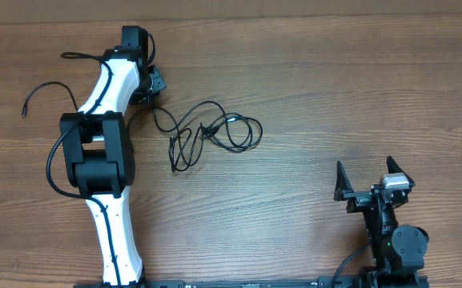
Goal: Untangle cables
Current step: 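Pull the grasped strand up and toward the far left corner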
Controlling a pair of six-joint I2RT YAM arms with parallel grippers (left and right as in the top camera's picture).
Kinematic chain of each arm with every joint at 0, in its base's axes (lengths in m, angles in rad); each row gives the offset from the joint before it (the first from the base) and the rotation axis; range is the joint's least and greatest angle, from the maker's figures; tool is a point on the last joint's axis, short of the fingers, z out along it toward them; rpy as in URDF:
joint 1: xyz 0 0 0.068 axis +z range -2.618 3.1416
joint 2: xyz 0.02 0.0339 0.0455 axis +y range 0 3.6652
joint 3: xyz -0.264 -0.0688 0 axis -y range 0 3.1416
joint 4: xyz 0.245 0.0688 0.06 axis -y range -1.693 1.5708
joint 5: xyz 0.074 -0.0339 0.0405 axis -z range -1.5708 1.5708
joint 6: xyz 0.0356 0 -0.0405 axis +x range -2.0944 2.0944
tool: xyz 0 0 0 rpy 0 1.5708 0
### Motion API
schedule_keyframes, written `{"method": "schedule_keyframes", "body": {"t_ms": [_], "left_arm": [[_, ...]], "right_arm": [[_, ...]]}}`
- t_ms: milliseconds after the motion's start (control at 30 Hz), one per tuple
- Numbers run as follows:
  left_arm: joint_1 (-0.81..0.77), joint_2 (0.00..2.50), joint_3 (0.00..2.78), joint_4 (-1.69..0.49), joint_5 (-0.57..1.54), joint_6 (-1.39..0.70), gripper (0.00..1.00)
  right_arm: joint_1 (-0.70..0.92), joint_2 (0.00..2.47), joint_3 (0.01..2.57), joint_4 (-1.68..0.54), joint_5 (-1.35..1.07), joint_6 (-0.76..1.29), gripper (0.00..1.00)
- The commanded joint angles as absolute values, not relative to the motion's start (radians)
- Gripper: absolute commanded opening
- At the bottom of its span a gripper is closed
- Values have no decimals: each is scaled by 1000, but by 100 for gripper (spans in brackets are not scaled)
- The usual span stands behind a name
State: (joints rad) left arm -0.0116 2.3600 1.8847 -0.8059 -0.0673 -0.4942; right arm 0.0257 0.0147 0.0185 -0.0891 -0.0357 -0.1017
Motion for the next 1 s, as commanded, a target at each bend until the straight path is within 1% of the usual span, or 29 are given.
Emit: {"method": "schedule_keyframes", "body": {"t_ms": [0, 200, 333, 400, 467, 567, 733, 800, 833, 967], "left_arm": [[-1, 2399, 1884, -815, -62, -493, 4], [33, 2322, 1940, -919, -62, -495, 4], [51, 2221, 2009, -994, -14, -498, 4], [58, 2156, 2040, -1022, 44, -498, 4], [64, 2078, 2062, -1028, 146, -503, 4], [67, 1965, 2078, -1013, 299, -576, 4], [67, 1768, 2080, -920, 459, -834, 4], [65, 1697, 2080, -847, 492, -918, 4], [65, 1639, 2080, -764, 496, -971, 4], [65, 1543, 2080, -549, 495, -985, 4]], "right_arm": [[21, 7, 9, -83, -24, -102, 100], [21, 7, 9, -83, -24, -102, 100], [21, 7, 9, -83, -24, -102, 100], [21, 7, 9, -83, -24, -102, 100], [21, 7, 9, -83, -24, -102, 100], [21, 7, 9, -83, -24, -102, 100], [21, 7, 9, -83, -24, -102, 100], [21, 7, 9, -83, -24, -102, 100], [21, 7, 9, -83, -24, -102, 100], [21, 7, 9, -83, -24, -102, 100]]}}
